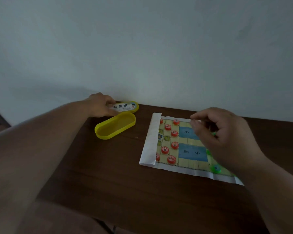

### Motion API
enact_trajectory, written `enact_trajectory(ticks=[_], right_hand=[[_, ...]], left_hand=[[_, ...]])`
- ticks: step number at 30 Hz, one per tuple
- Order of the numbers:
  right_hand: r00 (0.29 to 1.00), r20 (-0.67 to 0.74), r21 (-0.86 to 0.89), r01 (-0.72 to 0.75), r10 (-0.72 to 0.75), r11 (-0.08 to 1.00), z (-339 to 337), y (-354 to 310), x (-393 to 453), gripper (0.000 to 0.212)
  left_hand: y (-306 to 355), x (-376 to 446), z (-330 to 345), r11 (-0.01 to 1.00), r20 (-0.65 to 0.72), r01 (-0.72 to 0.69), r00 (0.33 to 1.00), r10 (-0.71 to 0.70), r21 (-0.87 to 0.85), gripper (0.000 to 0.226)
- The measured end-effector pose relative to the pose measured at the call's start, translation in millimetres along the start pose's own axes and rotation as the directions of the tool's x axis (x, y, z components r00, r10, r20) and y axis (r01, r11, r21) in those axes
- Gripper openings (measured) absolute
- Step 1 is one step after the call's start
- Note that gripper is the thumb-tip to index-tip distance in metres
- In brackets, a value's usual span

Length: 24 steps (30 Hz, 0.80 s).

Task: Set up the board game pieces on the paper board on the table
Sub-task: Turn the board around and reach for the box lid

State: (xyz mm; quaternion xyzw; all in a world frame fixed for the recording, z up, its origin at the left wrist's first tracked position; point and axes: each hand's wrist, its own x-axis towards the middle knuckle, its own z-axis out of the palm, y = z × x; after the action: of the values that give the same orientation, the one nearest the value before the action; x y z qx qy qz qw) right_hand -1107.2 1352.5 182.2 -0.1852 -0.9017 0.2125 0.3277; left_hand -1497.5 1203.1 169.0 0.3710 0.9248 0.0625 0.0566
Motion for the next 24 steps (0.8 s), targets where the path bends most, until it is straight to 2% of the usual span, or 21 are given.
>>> enact_trajectory(ticks=[3,6,8,9,12,14,19,24], right_hand=[[0.998,0.007,0.220,-0.069,0.069,0.973,19.8,-27.5,0.6,0.011],[0.983,-0.016,0.437,-0.157,0.182,0.885,36.9,-45.0,2.8,0.011],[0.976,-0.032,0.472,-0.176,0.216,0.864,46.9,-48.7,2.2,0.011],[0.976,-0.040,0.464,-0.172,0.214,0.869,51.5,-49.0,1.3,0.012],[0.973,-0.029,0.444,-0.193,0.229,0.875,59.5,-45.9,-1.7,0.011],[0.966,-0.008,0.447,-0.227,0.257,0.865,62.3,-42.6,-2.2,0.009],[0.970,-0.030,0.427,-0.206,0.241,0.880,64.7,-32.8,-2.9,0.007],[0.970,-0.050,0.436,-0.193,0.237,0.879,65.3,-26.0,-3.9,0.008]], left_hand=[[-2.5,-11.8,0.8,0.996,-0.032,0.059,0.998,-0.062,-0.068,0.065],[-8.5,-31.6,-1.1,0.954,-0.153,0.084,0.979,-0.132,-0.288,0.064],[-8.3,-51.2,-6.1,0.915,-0.243,0.043,0.958,-0.151,-0.402,0.059],[-6.6,-61.4,-7.5,0.913,-0.268,0.020,0.953,-0.140,-0.406,0.054],[3.3,-91.4,-0.6,0.954,-0.276,-0.045,0.960,-0.040,-0.296,0.049],[8.5,-106.4,11.4,0.976,-0.232,-0.063,0.973,0.013,-0.207,0.054],[12.5,-119.2,30.9,0.997,-0.219,-0.056,0.975,0.045,-0.045,0.069],[16.9,-113.2,35.5,0.994,-0.239,-0.104,0.965,0.111,0.042,0.060]])
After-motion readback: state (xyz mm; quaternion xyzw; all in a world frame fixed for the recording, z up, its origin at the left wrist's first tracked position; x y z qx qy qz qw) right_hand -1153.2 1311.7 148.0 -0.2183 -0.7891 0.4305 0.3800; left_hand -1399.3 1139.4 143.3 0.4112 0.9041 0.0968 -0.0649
